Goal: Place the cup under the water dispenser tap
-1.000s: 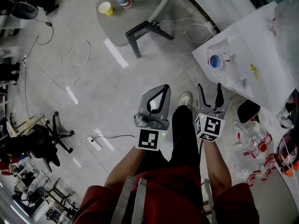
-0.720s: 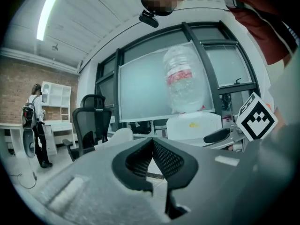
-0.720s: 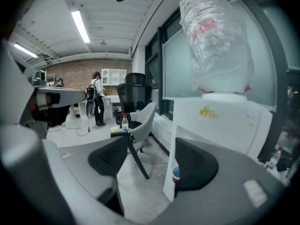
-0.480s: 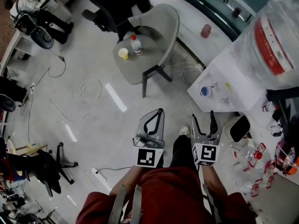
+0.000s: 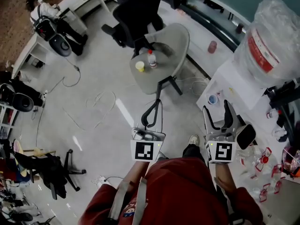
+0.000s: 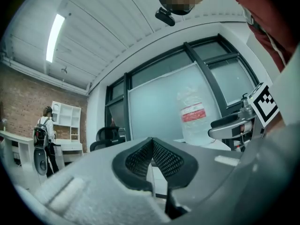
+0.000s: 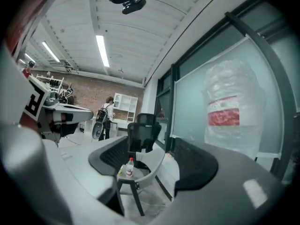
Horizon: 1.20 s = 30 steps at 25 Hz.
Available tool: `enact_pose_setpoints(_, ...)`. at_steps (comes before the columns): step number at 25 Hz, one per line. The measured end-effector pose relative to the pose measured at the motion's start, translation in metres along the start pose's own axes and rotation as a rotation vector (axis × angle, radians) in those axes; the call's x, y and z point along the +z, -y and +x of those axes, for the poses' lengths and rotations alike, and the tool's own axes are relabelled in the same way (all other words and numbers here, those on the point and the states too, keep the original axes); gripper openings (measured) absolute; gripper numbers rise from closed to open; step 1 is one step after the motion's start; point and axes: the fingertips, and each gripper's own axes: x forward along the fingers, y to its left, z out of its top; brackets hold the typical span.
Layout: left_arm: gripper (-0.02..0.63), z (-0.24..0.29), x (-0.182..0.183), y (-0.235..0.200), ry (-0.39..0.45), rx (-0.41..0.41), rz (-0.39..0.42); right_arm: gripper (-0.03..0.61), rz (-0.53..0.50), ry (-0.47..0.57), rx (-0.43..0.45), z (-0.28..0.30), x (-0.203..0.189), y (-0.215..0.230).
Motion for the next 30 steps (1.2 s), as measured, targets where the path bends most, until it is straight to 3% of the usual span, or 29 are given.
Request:
enact_pose_setpoints(6, -0.003, -0.011, 0.044, -0.014, 0.082, 0.001, 0.070, 0.308, -0.040, 0.088, -0.026, -0.004, 0.047, -0.003)
enact_pose_setpoints(15, -0.003, -0.006, 0.040, -0.011, 0.092, -0.014, 0.074, 0.262, -0.046, 0.101, -0.050, -0.008, 0.050, 0.001)
enact_pose_setpoints(19, -0.003, -0.005, 0.041, -0.011, 0.098, -0.017, 0.072, 0.189, -0.049, 0.098, -0.046, -0.006, 0.048, 0.000)
enact_pose_setpoints(24, -0.003, -0.005, 0.041, -0.009, 0.097, -0.021, 0.070, 0.008, -0.040, 0.090, -0.001, -0.004, 0.044, -0.008)
enact_pose_setpoints(30, -0.003, -0.004, 0.042, -0.007, 0.097, -0.019, 0.068, 0.002, -0.030, 0.067, 0.008, 0.002, 0.037, -0.004)
